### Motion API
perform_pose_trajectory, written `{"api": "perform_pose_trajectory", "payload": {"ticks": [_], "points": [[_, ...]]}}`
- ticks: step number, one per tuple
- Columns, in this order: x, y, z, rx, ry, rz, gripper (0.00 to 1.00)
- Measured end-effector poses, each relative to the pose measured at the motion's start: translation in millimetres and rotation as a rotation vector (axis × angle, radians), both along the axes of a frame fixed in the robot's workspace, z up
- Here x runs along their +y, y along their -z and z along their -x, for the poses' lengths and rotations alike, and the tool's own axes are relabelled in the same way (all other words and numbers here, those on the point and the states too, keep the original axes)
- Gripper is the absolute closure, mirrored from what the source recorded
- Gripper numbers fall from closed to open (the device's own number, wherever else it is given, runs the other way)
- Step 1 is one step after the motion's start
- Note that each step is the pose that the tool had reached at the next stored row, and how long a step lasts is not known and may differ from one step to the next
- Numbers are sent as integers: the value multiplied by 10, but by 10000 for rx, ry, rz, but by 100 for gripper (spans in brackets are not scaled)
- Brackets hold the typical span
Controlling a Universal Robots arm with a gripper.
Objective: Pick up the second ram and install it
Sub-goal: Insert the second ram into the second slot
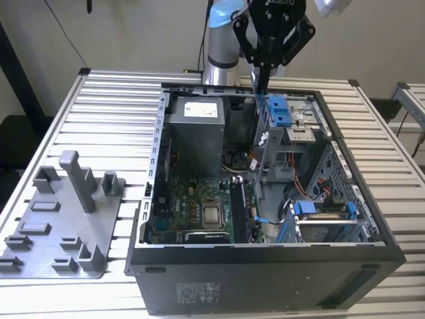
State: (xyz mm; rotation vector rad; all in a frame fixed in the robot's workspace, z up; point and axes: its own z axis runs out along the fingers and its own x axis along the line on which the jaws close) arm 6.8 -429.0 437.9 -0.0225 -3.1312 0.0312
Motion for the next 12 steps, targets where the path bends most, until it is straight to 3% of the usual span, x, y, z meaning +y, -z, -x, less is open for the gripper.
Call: {"api": "perform_pose_trajectory", "payload": {"ticks": [12], "points": [[-28, 60, 0, 0, 0, 1, 86]]}}
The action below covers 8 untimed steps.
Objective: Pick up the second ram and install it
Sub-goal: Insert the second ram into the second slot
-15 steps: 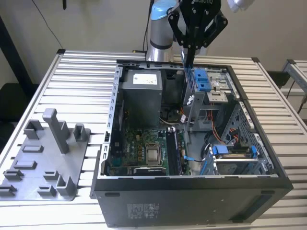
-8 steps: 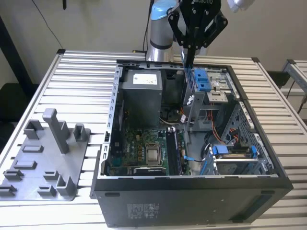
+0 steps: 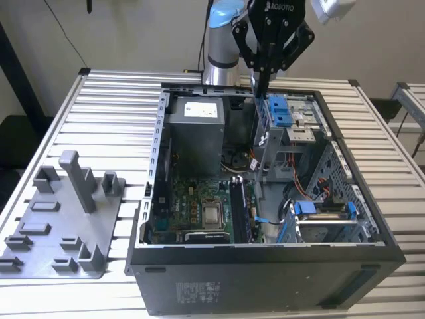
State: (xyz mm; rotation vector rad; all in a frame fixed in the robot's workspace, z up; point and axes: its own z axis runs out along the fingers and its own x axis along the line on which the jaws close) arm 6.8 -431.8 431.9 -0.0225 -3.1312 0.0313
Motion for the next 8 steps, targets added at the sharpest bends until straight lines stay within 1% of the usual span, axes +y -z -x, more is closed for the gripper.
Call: {"api": "perform_pose_trajectory", "payload": {"ticks": [8], "points": [[-20, 73, 0, 0, 0, 0, 86]]}}
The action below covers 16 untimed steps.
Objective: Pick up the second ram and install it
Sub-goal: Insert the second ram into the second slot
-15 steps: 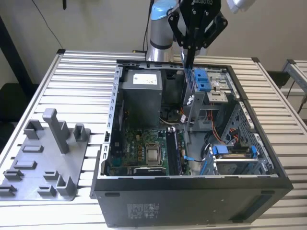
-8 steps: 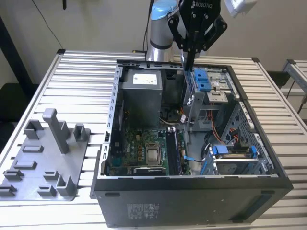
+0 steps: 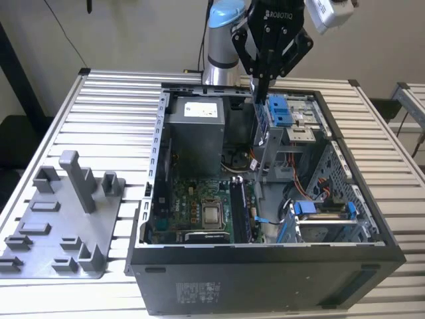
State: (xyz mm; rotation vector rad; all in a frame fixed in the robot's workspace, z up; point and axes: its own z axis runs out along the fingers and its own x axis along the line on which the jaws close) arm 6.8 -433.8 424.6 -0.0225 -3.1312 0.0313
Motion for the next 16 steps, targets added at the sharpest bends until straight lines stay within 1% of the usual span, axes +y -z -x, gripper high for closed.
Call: {"api": "perform_pose_trajectory", "payload": {"ticks": [4, 14, 16], "points": [[-2, 23, 0, 1, 0, 3, 86], [-6, 24, 0, 2, 0, 12, 86], [-7, 34, 0, 2, 0, 9, 86]]}}
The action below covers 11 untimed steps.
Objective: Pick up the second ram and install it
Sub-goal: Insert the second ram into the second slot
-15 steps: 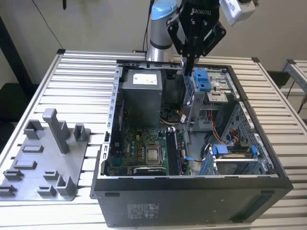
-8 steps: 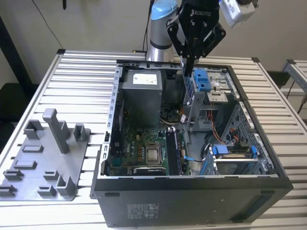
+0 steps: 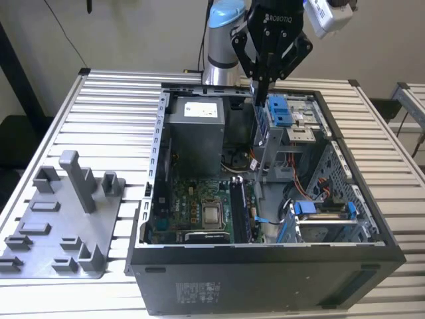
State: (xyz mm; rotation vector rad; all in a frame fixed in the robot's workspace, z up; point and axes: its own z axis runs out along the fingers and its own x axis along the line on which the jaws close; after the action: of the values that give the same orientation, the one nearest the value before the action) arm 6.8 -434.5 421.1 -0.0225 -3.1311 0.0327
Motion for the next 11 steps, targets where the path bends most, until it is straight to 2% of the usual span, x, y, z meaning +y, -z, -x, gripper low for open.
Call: {"api": "perform_pose_trajectory", "payload": {"ticks": [4, 11], "points": [[-3, 46, 1, 0, -1, 0, 86], [-8, 172, 2, 2, 0, 1, 86]]}}
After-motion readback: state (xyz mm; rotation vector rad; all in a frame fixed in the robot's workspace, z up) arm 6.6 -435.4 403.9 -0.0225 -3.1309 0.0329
